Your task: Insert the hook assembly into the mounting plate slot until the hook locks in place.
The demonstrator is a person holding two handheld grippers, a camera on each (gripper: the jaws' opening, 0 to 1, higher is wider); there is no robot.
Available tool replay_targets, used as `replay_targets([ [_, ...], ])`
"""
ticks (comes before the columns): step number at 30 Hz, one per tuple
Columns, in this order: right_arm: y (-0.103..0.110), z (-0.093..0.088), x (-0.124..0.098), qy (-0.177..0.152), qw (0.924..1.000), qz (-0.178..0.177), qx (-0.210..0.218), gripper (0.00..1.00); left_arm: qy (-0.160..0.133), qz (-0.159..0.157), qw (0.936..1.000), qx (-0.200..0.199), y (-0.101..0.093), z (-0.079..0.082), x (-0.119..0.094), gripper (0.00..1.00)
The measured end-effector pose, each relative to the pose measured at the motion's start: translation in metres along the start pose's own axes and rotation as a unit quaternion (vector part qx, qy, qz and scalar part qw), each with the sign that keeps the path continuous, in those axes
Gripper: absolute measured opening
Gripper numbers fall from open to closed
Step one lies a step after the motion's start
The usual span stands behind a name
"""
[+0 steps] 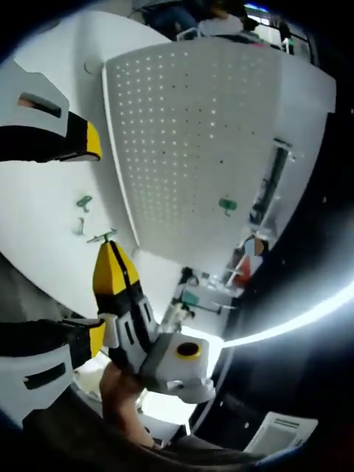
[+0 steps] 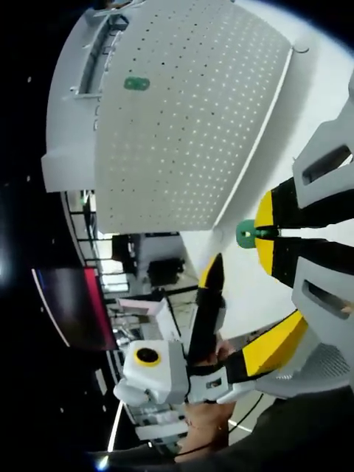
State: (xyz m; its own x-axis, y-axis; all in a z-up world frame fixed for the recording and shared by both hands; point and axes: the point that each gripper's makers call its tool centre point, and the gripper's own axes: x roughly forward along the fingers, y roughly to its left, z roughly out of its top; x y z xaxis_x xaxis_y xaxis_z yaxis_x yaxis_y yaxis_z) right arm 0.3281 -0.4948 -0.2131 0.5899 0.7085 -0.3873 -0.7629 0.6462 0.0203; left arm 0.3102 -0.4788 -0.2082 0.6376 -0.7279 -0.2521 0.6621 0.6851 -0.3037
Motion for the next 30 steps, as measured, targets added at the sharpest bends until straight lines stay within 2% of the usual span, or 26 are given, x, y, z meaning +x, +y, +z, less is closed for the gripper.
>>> replay_targets([
  [9,-0.011,0.003,0.002,-0.007,0.9999,-0.013,0.005,0.00,0.007,-0.012,0.9997,0.018,-0.012,-0.001,0.002,0.95],
  [12,-0.017,0.004,0.003,-0.008,0.9997,-0.023,-0.004,0.00,0.011,-0.010,0.9996,0.023,-0.010,-0.002,0.001,0.96],
  [16,-0.026,0.006,0.004,-0.016,0.9994,-0.030,0.010,0.00,0.013,-0.008,0.9997,0.019,-0.006,-0.001,0.001,0.99],
  [19,-0.036,0.014,0.002,-0.038,0.9979,-0.052,0.008,0.00,0.003,-0.005,0.9998,0.020,-0.004,0.004,-0.001,0.99],
  [26,-0.064,0.035,-0.001,-0.080,0.9926,-0.092,0.002,0.00,0.006,0.005,0.9998,0.018,0.001,0.004,-0.002,1.00],
  [30,-0.078,0.043,0.000,-0.089,0.9908,-0.101,0.009,0.00,0.005,0.007,0.9998,0.015,0.001,0.005,-0.003,1.00],
])
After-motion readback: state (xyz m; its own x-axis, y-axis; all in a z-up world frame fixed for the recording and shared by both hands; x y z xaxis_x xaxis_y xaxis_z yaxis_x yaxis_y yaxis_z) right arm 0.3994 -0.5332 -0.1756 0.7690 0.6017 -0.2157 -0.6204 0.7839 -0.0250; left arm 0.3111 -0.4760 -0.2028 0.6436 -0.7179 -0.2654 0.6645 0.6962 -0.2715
